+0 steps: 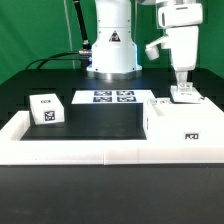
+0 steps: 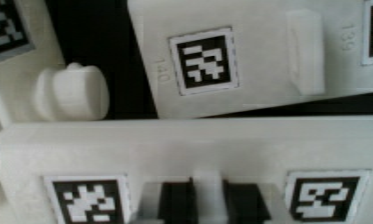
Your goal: Assemble cabinet
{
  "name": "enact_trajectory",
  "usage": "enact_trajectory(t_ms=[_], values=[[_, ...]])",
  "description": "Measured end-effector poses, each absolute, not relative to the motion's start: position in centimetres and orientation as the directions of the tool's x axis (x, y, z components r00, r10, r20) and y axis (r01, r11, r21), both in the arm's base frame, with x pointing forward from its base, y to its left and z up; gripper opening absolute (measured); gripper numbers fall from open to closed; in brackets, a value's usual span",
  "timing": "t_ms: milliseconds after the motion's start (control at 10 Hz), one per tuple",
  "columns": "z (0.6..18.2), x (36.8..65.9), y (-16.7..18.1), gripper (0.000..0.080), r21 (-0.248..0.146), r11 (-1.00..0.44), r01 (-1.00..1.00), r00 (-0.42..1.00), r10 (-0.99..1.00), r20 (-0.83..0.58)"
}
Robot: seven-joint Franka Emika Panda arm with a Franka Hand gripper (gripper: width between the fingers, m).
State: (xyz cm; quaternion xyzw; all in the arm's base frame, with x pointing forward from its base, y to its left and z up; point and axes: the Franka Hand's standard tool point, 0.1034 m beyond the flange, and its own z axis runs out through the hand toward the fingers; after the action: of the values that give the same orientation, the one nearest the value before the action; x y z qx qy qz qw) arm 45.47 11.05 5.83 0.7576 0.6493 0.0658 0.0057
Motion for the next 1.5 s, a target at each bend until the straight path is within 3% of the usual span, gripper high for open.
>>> enact_trajectory(t_ms=[1200,1500], values=[[5.5,46.4,11.8,0.0069,0.094,-0.165,0.982,0.155,0.983,0.101],[5.5,47.1,11.6,0.0069,0.055,-0.174,0.983,0.17,0.983,0.076]])
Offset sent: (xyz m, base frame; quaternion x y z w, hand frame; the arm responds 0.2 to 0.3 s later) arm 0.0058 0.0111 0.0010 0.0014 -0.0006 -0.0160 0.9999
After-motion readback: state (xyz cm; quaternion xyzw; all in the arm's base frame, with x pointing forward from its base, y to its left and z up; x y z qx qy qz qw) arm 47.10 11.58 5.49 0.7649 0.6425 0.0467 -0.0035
